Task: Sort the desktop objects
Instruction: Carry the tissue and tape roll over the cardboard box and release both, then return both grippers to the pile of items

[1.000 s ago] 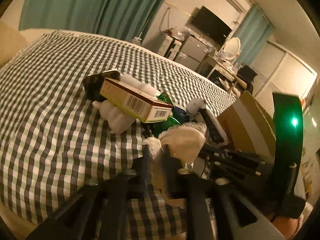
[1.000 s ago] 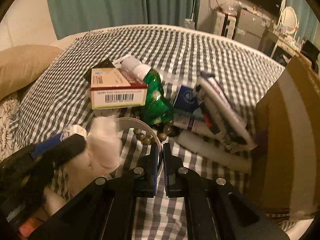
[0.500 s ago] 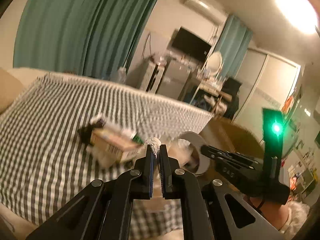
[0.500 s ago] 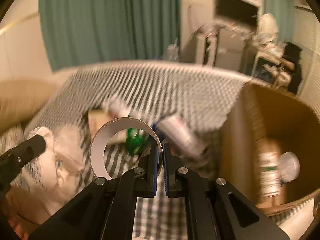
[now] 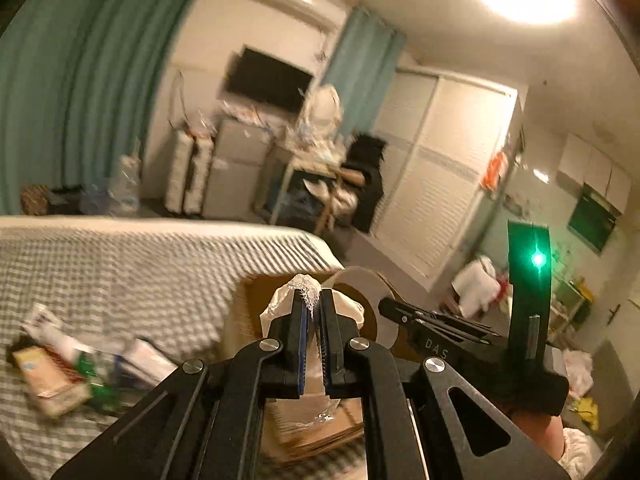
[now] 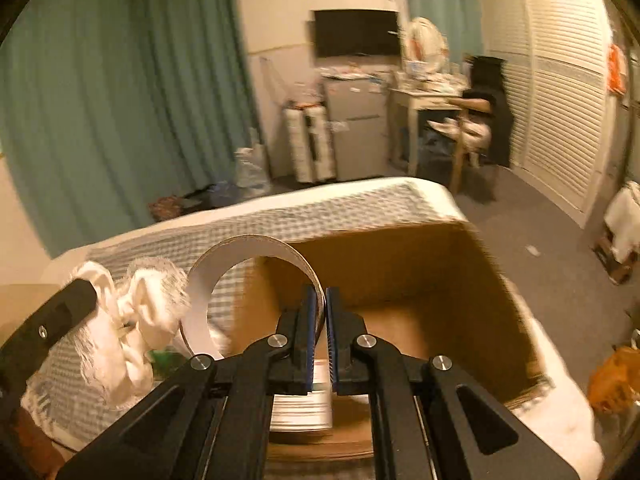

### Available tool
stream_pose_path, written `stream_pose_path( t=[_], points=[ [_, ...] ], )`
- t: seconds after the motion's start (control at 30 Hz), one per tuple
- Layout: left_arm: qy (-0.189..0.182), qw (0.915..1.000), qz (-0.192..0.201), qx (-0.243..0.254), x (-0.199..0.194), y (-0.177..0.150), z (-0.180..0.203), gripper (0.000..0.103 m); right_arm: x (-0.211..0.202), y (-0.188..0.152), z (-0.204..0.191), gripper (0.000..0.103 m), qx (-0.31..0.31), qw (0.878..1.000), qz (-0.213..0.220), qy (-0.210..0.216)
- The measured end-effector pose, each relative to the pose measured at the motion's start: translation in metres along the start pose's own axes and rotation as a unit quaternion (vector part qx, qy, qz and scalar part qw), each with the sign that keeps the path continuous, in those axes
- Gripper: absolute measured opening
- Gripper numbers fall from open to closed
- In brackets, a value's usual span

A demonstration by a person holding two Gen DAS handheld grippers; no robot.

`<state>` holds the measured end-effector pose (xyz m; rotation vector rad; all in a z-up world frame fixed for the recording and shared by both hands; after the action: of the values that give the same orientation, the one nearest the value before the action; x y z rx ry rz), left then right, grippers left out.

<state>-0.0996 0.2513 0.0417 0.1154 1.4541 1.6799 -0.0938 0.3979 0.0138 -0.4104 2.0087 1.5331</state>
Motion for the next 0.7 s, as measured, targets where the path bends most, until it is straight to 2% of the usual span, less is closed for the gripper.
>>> stream_pose_path(
  t=[0.1, 0.17, 0.2, 0.23, 0.27, 0.3, 0.33, 0.37, 0.4, 0.5, 0.63, 0.7],
  points=[
    [-0.002, 0.9995, -0.03, 0.008, 0.037, -0.011, 0.02, 0.006, 0.01, -0.004, 0.038, 0.007, 0.023, 0.999, -0.017, -0.022],
    [0.018, 0.9987, -0.044, 0.017, 0.056, -0.019, 0.023, 0.006, 0.019, -0.01, 0.053, 0.009, 0.031, 0.998, -0.03, -0.035],
    [0.026, 0.9981, -0.052, 0.017, 0.062, -0.022, 0.023, 0.008, 0.019, -0.012, 0.058, 0.014, 0.035, 0.998, -0.03, -0.038],
    [0.036, 0.9974, -0.061, 0.015, 0.068, -0.024, 0.021, 0.008, 0.021, -0.013, 0.063, 0.025, 0.042, 0.998, -0.029, -0.035],
    [0.046, 0.9961, -0.074, 0.011, 0.073, -0.027, 0.017, 0.015, 0.021, -0.014, 0.066, 0.032, 0.047, 0.998, -0.028, -0.033],
    [0.052, 0.9954, -0.08, 0.007, 0.075, -0.03, 0.014, 0.026, 0.02, -0.016, 0.068, 0.042, 0.051, 0.998, -0.025, -0.032],
    [0.057, 0.9948, -0.084, 0.001, 0.075, -0.03, 0.011, 0.034, 0.019, -0.017, 0.069, 0.043, 0.053, 0.998, -0.02, -0.03],
    [0.067, 0.9942, -0.084, -0.006, 0.071, -0.03, 0.006, 0.055, 0.017, -0.018, 0.068, 0.043, 0.052, 0.998, -0.018, -0.027],
    [0.074, 0.994, -0.08, -0.013, 0.067, -0.027, 0.001, 0.066, 0.016, -0.019, 0.066, 0.043, 0.052, 0.998, -0.018, -0.025],
    [0.079, 0.9945, -0.066, -0.021, 0.049, -0.019, -0.007, 0.074, 0.013, -0.017, 0.06, 0.043, 0.049, 0.999, -0.01, -0.013],
    [0.112, 0.9925, -0.048, -0.003, 0.016, -0.007, -0.026, 0.076, 0.005, -0.016, 0.032, 0.043, 0.033, 0.999, -0.001, 0.018],
    [0.14, 0.9897, -0.029, 0.009, -0.008, -0.002, -0.045, 0.095, -0.002, -0.018, 0.012, 0.043, 0.016, 0.999, 0.005, 0.036]
  ],
)
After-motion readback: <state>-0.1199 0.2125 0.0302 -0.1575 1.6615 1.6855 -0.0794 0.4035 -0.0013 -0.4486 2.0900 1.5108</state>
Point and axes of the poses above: each gripper's, at about its wrist camera, not at the fingertips, and x roughly the way its jaws point, z to its right, y to its top, the point moved 6 cm from there along x, roughly the way its jaws point, and after that the axes turned 6 degrees about y, right-handed, at the moved point
